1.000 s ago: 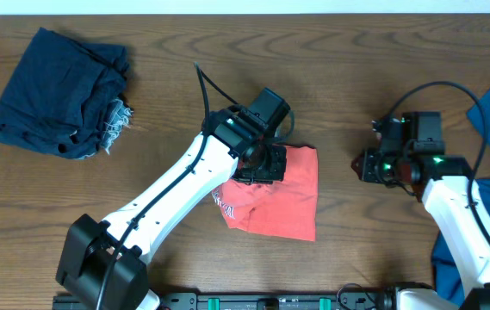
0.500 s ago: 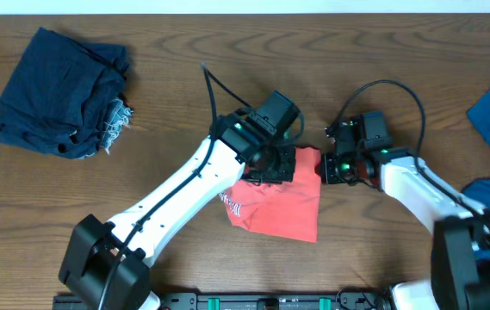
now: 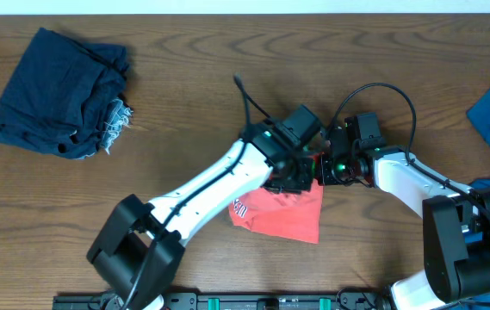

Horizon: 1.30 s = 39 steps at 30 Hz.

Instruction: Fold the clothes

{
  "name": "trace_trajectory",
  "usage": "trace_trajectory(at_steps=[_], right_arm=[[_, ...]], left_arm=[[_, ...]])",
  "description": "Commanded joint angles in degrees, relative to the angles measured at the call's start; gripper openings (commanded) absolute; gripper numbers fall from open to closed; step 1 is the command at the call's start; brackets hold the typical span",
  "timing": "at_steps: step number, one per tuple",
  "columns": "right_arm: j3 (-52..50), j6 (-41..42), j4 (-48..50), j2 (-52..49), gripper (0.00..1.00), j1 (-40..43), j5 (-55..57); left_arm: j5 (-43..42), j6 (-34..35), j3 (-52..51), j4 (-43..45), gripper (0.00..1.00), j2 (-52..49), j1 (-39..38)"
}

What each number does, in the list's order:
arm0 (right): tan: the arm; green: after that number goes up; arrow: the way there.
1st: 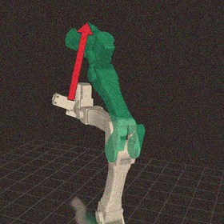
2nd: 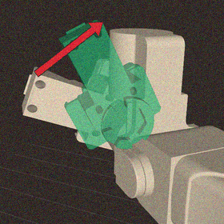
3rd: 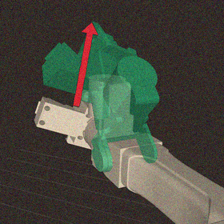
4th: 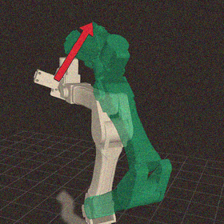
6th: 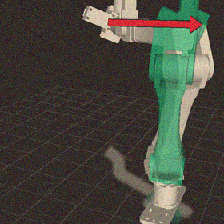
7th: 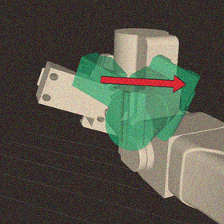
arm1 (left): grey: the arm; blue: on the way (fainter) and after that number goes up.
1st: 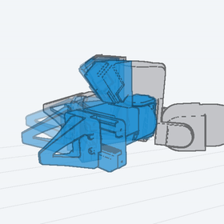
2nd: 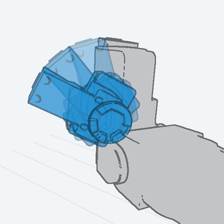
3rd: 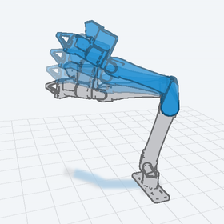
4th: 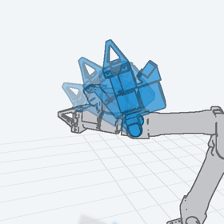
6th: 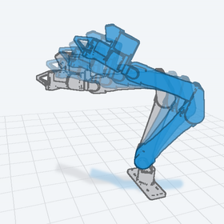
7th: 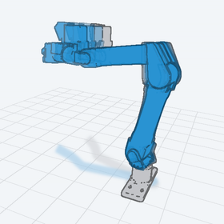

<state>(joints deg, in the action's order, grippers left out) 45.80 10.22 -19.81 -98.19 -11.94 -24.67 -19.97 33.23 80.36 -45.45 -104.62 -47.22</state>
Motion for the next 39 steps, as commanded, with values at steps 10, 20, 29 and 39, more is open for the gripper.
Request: trace_trajectory(at_steps=[10,20,29,39], right_arm=[[0.26,0.94,-2.8,-0.11,0.31,0.42,2.69],[3.5,0.87,-9.35,18.78,0.47,1.62,2.45],[3.48,0.87,-9.49,21.99,0.54,-5.88,-3.13],[3.48,-3.5,-8.13,19.45,0.54,-13.44,7.76]], left_arm=[[1.22,-4.74,5.09,-7.13,0.67,1.05,-0.09],[21.64,-10.29,19.87,-27.06,0.79,3.98,2.27],[22.58,-10.32,19.85,-30.45,0.79,4.31,10.27],[22.58,-11.65,19.85,-30.4,0.79,4.31,13.35]])
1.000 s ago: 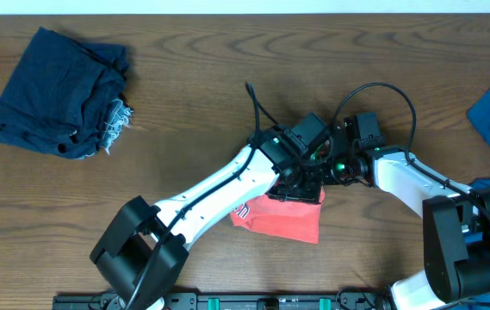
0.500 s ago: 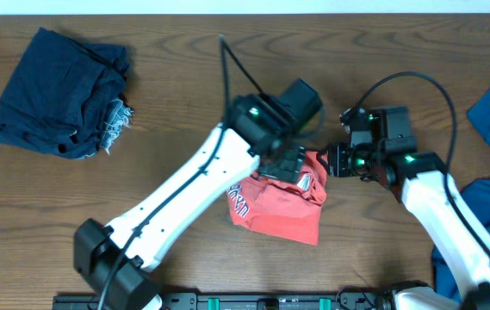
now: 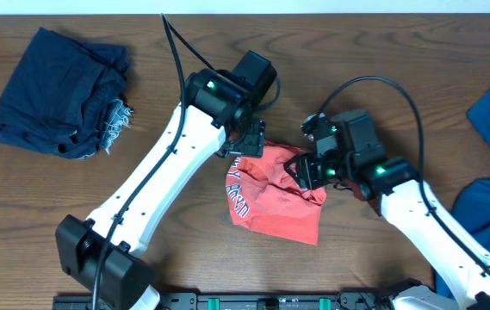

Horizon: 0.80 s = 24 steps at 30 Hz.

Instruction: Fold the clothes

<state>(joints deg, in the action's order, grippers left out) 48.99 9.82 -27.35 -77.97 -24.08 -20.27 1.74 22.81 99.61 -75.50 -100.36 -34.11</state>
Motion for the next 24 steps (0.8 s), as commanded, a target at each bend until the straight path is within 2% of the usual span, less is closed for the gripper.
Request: trace_trajectory(at_steps=[1,3,4,5,7,11,14,17,18,20,21,22,24], right_arm=[[0.28,-5.01,-1.05,-0.79,0.56,-1.75,3.41],[0.28,-6.91,-1.4,-0.81,0.56,-2.36,4.2],[0.28,-7.15,-1.46,-0.81,0.52,-2.58,4.87],[0.28,-7.13,-1.6,-0.81,0.44,-2.67,5.73],[0.28,-7.08,-1.81,-0.81,0.22,-2.67,7.37],[0.31,-3.34,-1.49,-0.79,0.02,-1.36,15.54],[0.31,3.67,-2.1,-0.55,0.01,1.07,22.36],[0.31,7.13,-3.26,-0.35,0.01,3.89,22.91],[0.31,8.76,-3.78,-0.35,0.08,4.79,23.5],[0.31,11.17,-4.68,-0.35,0.47,6.34,24.55],[0.31,12.68,-5.11,-0.35,0.57,7.02,25.44],[0.31,13.73,-5.35,-0.35,0.61,7.58,25.88],[0.33,13.62,-5.38,-0.35,0.61,8.44,25.77]], left_arm=[[0.87,-1.22,0.59,-0.35,0.79,0.04,0.24],[0.87,-1.22,0.59,-0.26,0.79,0.04,0.24],[0.9,-1.22,0.59,-0.11,0.79,0.04,0.24],[0.9,-1.22,0.59,0.13,0.79,0.04,0.24],[0.9,-1.22,0.59,0.39,0.79,0.04,0.24],[0.9,-1.25,0.59,0.52,0.79,0.04,0.24],[0.87,-1.38,0.59,0.22,0.79,0.04,0.24],[0.9,-1.38,0.33,-0.2,0.8,0.04,0.24],[0.87,-1.4,0.17,-0.22,0.79,0.04,0.24],[0.9,-1.38,-0.2,-0.13,0.8,0.02,0.24],[0.9,-1.38,-0.31,-0.13,0.8,0.02,0.24],[0.9,-1.38,-0.39,-0.15,0.8,0.02,0.24],[0.9,-1.4,-0.52,-0.15,0.8,0.02,0.24]])
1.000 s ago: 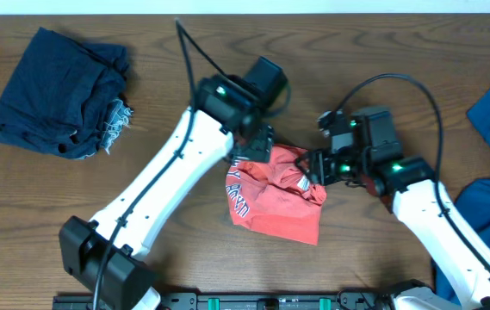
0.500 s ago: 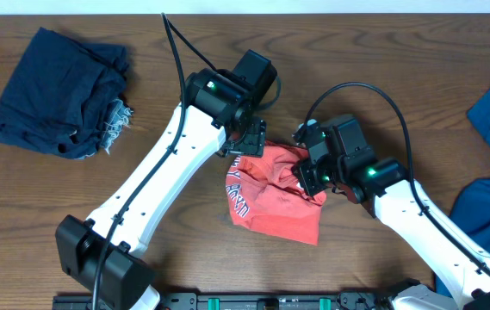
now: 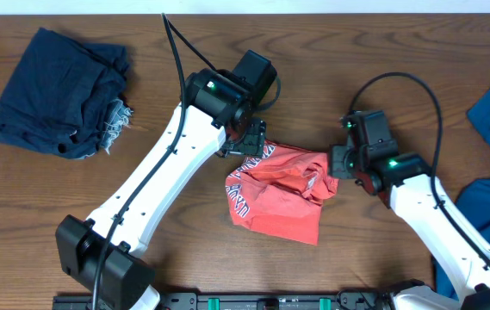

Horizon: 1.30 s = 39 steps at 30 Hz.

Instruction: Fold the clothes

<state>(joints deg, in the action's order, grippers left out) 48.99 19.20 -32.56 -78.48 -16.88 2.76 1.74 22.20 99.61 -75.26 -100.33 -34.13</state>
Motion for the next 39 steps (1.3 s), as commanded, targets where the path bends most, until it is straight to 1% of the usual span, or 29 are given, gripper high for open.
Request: trace_trajectory(at_steps=[1,3,4,6,7,8,9,12,15,20,21,22,23,25,26,30,32,34,35,36,38,39], right_arm=[[0.44,2.91,-0.24,0.39,0.59,1.46,2.56],[0.74,-2.27,-0.2,1.38,0.55,1.49,-1.33],[1.14,-7.19,-0.17,2.58,0.55,1.4,-6.95],[1.81,-14.56,-0.24,5.33,0.58,1.09,-18.45],[1.97,-14.99,-0.24,6.78,0.6,0.87,-22.69],[1.97,-14.67,-0.24,7.89,0.62,0.61,-25.03],[1.95,-12.57,-0.52,8.87,0.63,0.15,-25.68],[1.88,-4.7,-2.43,9.33,0.62,-1.77,-22.56],[1.75,1.86,-3.26,7.21,0.62,-4.11,-18.27],[1.73,8.41,-1.44,0.76,0.61,-7.41,-16.92],[1.73,8.59,-0.59,-0.39,0.58,-7.78,-16.92],[1.73,8.61,0.66,-1.57,0.52,-8.13,-16.9],[1.73,8.59,1.9,-2.38,0.42,-8.31,-16.87],[1.73,8.61,4.37,-3.19,0.1,-8.07,-16.06],[1.75,8.59,5.07,-3.17,0.02,-7.63,-15.23],[1.95,7.82,4.81,-1.11,0.01,-4.7,-8.55],[1.95,7.06,4.0,-0.02,0.01,-2.62,-3.43],[1.95,4.04,3.63,0.37,0.01,-0.57,-2.58],[1.95,2.78,3.34,0.35,0.06,0.2,-3.04],[1.9,1.64,2.86,0.17,0.2,0.81,-3.1],[1.9,-0.61,1.55,-0.02,0.5,1.42,-1.79],[1.9,-0.63,0.85,-0.07,0.57,1.73,0.07]], left_arm=[[0.9,-0.79,-0.55,-0.39,0.8,0.0,0.26],[0.9,-1.14,-0.55,-0.39,0.8,0.0,0.26],[0.9,-1.84,-0.55,-0.42,0.8,0.0,0.26],[0.92,-2.1,-0.55,-0.63,0.8,0.0,0.33],[0.92,-2.12,-0.55,-0.79,0.8,0.0,0.37],[0.92,-2.32,-0.55,-0.81,0.8,0.0,0.42],[0.92,-2.32,-0.55,-0.79,0.8,0.0,0.46],[0.92,-2.27,-0.55,-0.7,0.8,0.0,0.66],[0.9,-2.27,-0.55,-0.74,0.8,0.0,0.81],[0.9,-2.27,-0.55,-0.79,0.8,0.0,0.85],[0.9,-2.27,-0.55,-0.79,0.8,0.0,0.85],[0.9,-2.27,-0.55,-0.76,0.8,0.0,0.85],[0.9,-2.27,-0.55,-0.76,0.8,0.0,0.85],[0.9,-2.27,-0.55,-0.76,0.8,0.0,0.85],[0.9,-2.27,-0.55,-0.76,0.8,0.0,0.85],[0.9,-2.27,-0.55,-0.76,0.8,0.0,0.85],[0.9,-2.27,-0.55,-0.7,0.8,0.0,0.85],[0.9,-2.27,-0.55,-0.5,0.8,0.0,0.85],[0.9,-2.27,-0.55,-0.37,0.8,0.0,0.85],[0.9,-2.29,-0.55,-0.33,0.8,0.0,0.85],[0.9,-2.29,-0.55,-0.35,0.8,0.0,0.85],[0.9,-2.29,-0.55,-0.39,0.8,0.0,0.85]])
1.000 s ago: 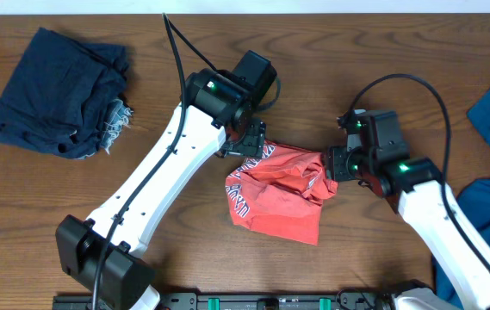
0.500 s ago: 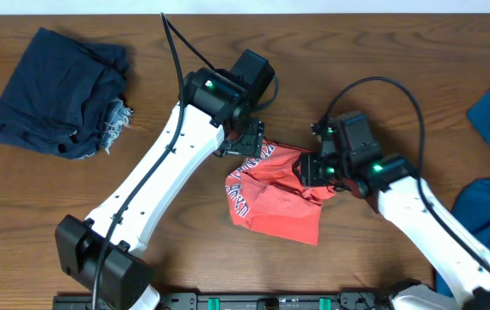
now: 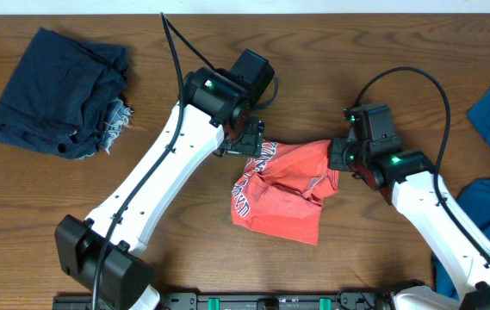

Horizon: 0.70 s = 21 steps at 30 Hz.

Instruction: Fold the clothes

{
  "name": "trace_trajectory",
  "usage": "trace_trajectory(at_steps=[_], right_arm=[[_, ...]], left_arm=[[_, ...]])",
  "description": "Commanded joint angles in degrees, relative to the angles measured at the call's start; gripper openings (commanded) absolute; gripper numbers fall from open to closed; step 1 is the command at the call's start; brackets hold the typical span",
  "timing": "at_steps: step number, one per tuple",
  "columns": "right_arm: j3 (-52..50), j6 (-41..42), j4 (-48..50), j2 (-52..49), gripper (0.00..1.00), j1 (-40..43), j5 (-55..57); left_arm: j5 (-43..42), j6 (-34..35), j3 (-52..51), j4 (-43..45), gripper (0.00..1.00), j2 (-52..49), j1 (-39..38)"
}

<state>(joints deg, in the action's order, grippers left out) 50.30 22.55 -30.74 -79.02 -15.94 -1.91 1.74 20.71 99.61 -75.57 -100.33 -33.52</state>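
Observation:
A red T-shirt (image 3: 283, 191) with white lettering lies rumpled on the wooden table (image 3: 184, 258), its upper edge lifted and stretched between both arms. My left gripper (image 3: 251, 146) is shut on the shirt's upper left corner. At the shirt's upper right corner my right gripper (image 3: 338, 157) is shut on the cloth too. The fingertips of both are partly hidden by cloth and wrist.
A folded dark blue garment with a frayed edge (image 3: 59, 93) lies at the far left. Blue clothes are heaped at the right edge, close to the right arm. Black cables arc above both wrists.
My right gripper has moved slightly up and right with its corner, so the shirt's top edge is pulled tauter and wider. The left gripper has barely moved.
Both grippers were close together at the top of the compact red shirt. Then they stood apart, the left up and to the left, each holding a corner. The gap grew, and the shirt's upper edge now spans between them.

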Motion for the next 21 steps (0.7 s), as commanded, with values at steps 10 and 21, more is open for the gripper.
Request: trace_trajectory(at_steps=[10,21], right_arm=[[0.66,-18.47,-4.31,7.19,0.55,1.33,-28.11],[-0.2,-28.04,-9.07,-0.74,0.7,-11.76,-29.51]], left_arm=[[0.92,-2.49,-0.55,-1.7,0.8,0.0,1.31],[0.87,-2.49,-0.55,-2.43,0.8,0.04,6.91]])
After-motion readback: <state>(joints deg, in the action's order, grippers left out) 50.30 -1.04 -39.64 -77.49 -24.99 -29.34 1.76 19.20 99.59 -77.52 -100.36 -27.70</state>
